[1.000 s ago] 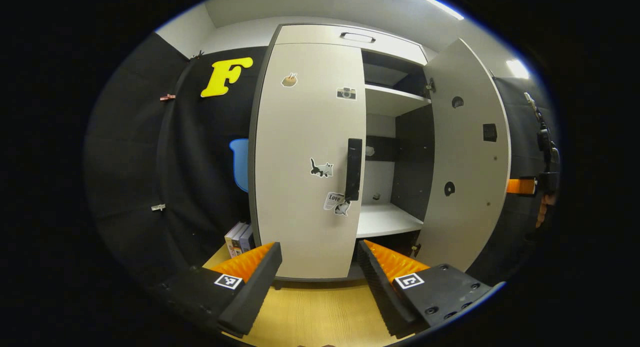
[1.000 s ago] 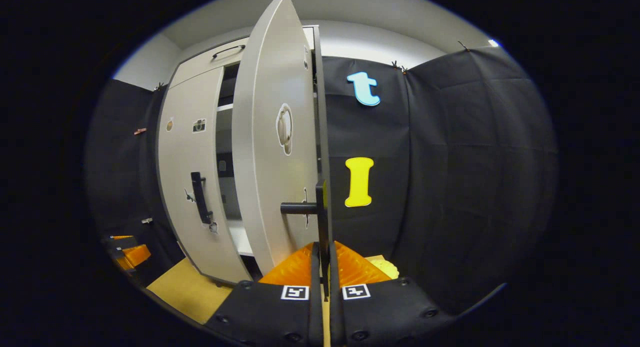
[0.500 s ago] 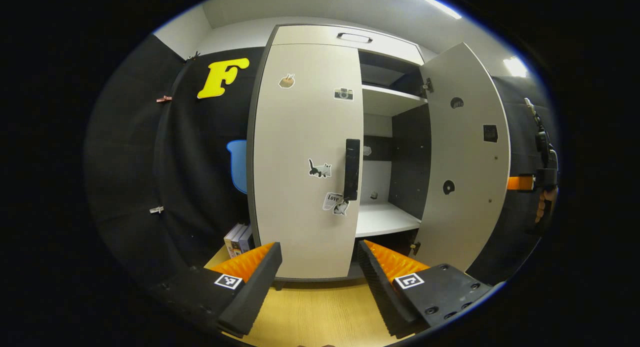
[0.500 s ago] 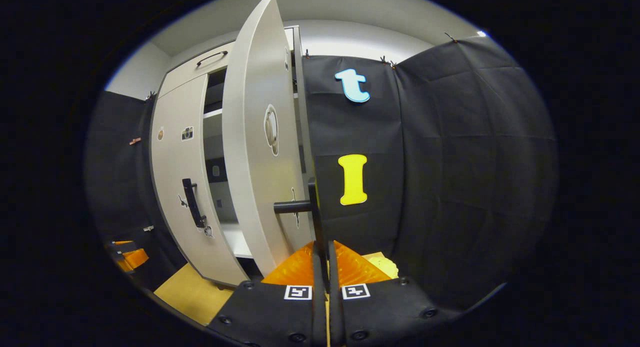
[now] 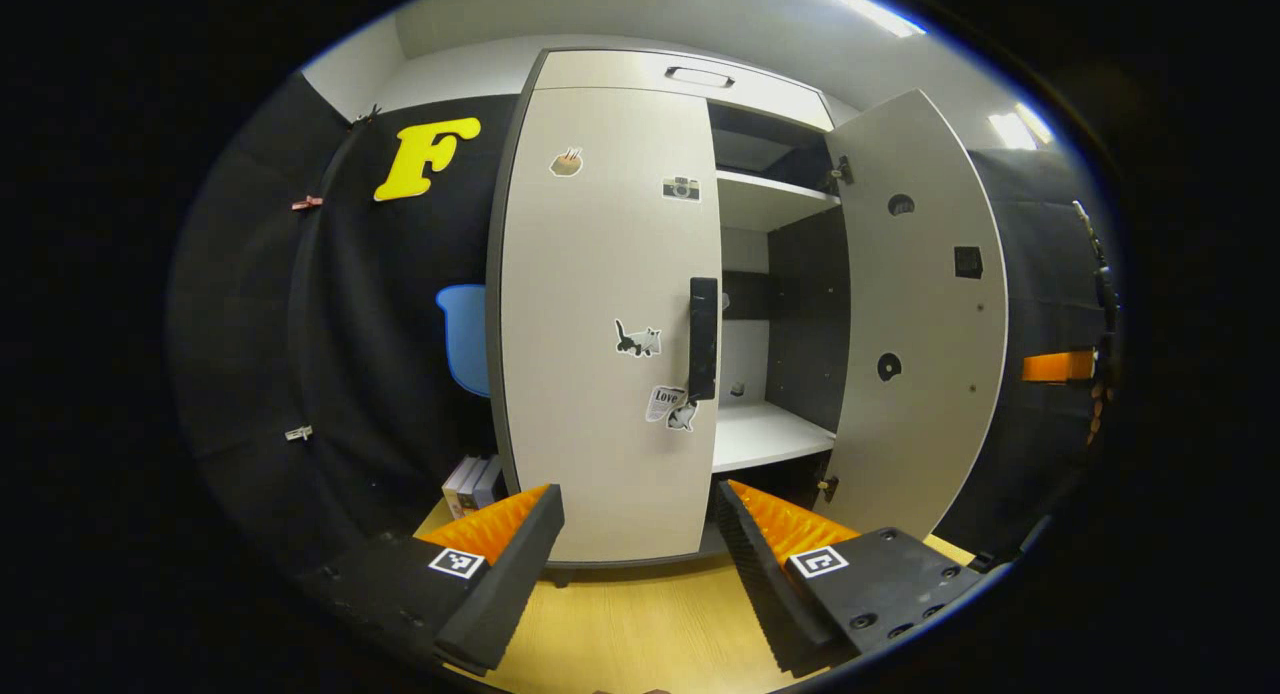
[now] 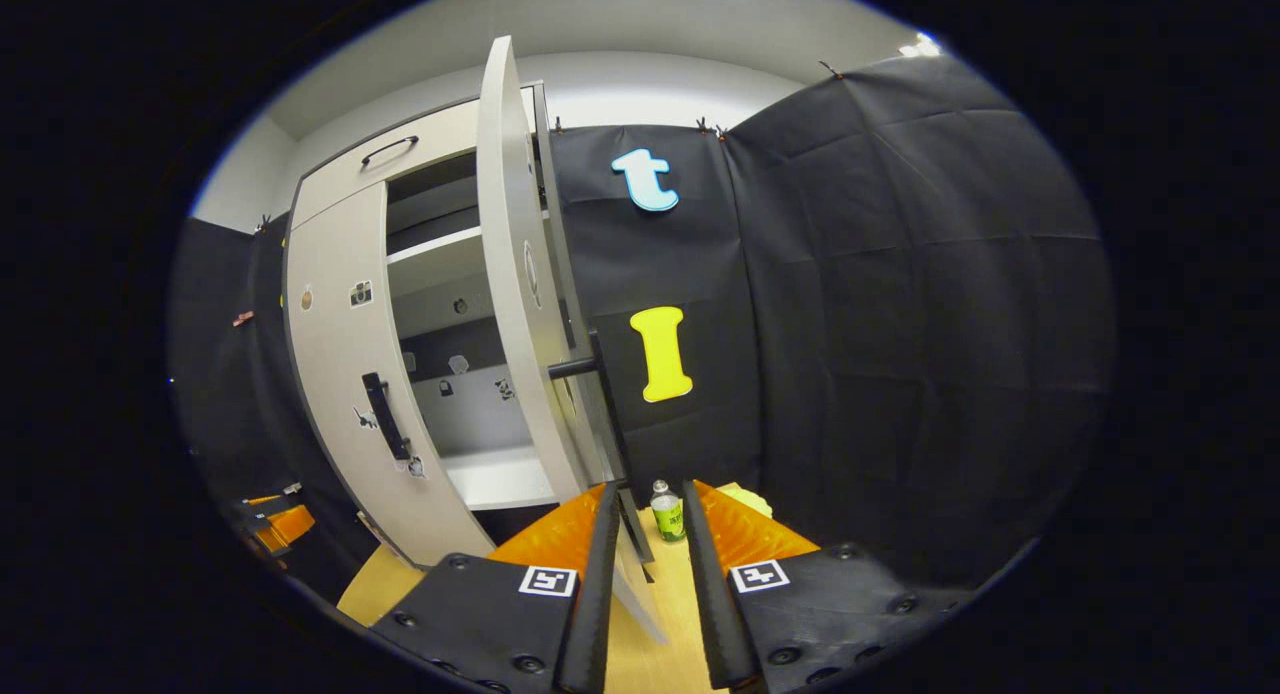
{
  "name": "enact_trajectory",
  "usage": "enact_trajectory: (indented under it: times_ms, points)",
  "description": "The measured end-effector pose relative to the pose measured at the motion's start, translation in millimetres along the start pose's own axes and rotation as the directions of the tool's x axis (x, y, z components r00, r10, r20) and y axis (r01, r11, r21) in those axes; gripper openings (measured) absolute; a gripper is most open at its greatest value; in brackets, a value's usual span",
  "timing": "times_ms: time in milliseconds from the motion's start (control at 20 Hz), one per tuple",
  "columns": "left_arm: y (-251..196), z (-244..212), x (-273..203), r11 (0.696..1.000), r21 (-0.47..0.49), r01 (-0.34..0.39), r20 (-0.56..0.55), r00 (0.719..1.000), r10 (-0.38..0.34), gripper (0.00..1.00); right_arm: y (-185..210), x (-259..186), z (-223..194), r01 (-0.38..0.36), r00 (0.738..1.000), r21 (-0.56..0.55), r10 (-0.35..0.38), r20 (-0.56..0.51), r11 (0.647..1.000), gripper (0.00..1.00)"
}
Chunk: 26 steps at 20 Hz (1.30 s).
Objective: Open the right door of the double-door shoe cabinet with the right hand, and open the left door with the left hand.
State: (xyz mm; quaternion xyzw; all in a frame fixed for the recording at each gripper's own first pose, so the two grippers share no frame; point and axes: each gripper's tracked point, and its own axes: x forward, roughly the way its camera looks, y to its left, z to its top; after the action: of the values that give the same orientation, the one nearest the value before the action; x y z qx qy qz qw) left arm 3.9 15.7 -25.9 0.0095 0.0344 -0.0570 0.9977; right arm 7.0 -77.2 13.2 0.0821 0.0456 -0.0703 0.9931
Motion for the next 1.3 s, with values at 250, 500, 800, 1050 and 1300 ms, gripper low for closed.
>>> enact_trajectory:
  times_ms: [250,500,800,1050,1300]
  points:
    - [7.6,-13.1,-0.9,0.999,-0.025,0.043,-0.029,0.999,-0.044,0.95,42.5,-25.6,-29.8,-0.021,1.000,-0.125,0.020,-0.010,0.992,0.86]
    - [17.0,-10.8,1.6,0.999,-0.033,0.036,-0.016,0.999,-0.036,0.95,112.2,-30.2,-66.3,-0.039,0.999,-0.121,0.037,-0.015,0.992,0.98]
    - [15.3,13.4,16.5,1.000,-0.007,-0.007,0.001,1.000,0.007,0.95,152.9,-12.6,-76.2,-0.146,0.989,-0.069,0.145,-0.030,0.987,0.99]
    - [-8.8,48.5,45.6,0.999,-0.049,0.014,0.023,1.000,-0.013,0.95,161.6,25.2,-82.9,-0.228,0.972,-0.069,0.224,-0.065,0.971,0.98]
    - [-24.3,75.5,96.4,0.998,-0.047,0.037,0.062,0.997,-0.034,0.95,159.5,44.3,-82.1,-0.243,0.969,-0.071,0.240,-0.048,0.967,0.98]
